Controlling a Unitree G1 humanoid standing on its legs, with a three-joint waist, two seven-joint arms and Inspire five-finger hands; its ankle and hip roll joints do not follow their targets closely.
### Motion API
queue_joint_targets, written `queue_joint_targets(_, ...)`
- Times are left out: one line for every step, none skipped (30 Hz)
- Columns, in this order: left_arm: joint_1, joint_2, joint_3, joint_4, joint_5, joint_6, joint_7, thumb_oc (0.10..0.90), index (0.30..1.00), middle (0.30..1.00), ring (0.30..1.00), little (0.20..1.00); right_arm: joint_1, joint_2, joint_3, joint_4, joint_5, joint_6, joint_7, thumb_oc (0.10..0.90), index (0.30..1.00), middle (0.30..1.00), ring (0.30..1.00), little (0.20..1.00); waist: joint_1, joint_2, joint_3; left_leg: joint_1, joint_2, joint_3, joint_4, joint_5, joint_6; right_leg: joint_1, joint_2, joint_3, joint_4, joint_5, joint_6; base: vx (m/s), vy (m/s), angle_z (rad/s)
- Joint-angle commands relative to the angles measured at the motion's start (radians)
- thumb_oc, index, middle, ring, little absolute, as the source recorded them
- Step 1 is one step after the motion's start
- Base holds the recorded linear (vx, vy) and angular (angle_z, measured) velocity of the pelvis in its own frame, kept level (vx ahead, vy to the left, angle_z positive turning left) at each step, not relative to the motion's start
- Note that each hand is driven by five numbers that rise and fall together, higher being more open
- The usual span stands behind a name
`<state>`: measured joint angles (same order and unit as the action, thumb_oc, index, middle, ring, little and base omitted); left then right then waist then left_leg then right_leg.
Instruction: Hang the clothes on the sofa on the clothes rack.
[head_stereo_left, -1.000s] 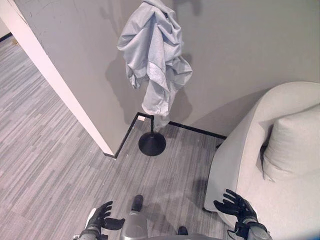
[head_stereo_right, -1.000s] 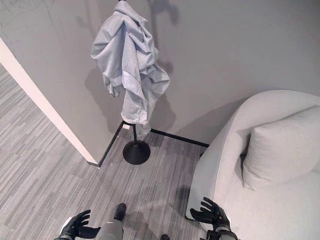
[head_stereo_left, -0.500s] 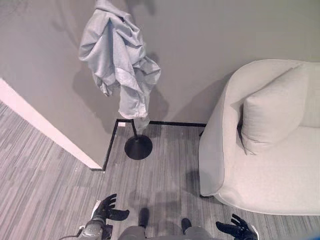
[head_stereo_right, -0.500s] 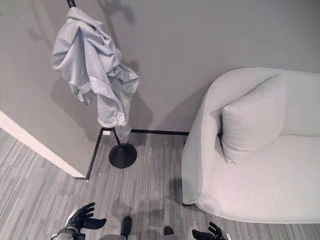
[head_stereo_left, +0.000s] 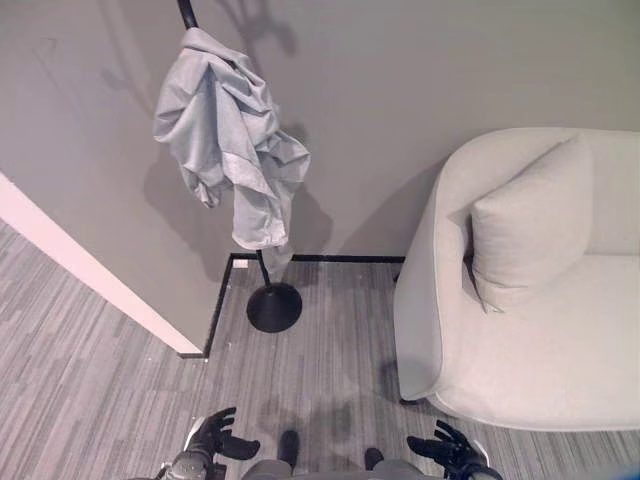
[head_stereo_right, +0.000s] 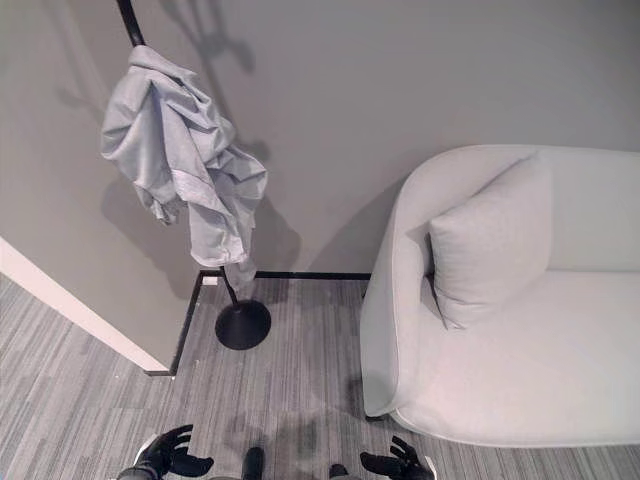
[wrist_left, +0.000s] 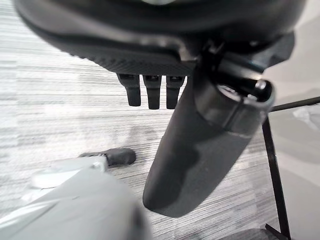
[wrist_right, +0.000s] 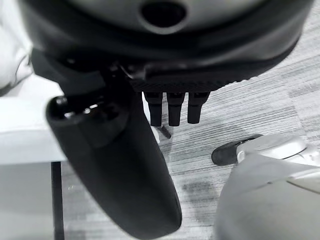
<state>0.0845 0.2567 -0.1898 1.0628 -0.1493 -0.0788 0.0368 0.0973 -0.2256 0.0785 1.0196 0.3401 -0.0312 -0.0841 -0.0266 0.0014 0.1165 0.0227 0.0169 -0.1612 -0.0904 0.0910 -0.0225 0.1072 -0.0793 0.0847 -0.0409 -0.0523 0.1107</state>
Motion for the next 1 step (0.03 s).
queue_joint_targets(-0.069,0.015,0.012,0.007,0.016,-0.037,-0.007,0.800,0.900,0.900,0.900,0.900,-0.044,-0.047,0.000,-0.114,0.009,-0.061,0.008,0.800,0.900,0.900,0.900,0.900,0.036,-0.057,-0.008,0.061,-0.073,0.027,0.015,-0.150,0.042,-0.024,0.044,-0.035,-0.037,0.062,-0.045,0.14,-0.047,0.22)
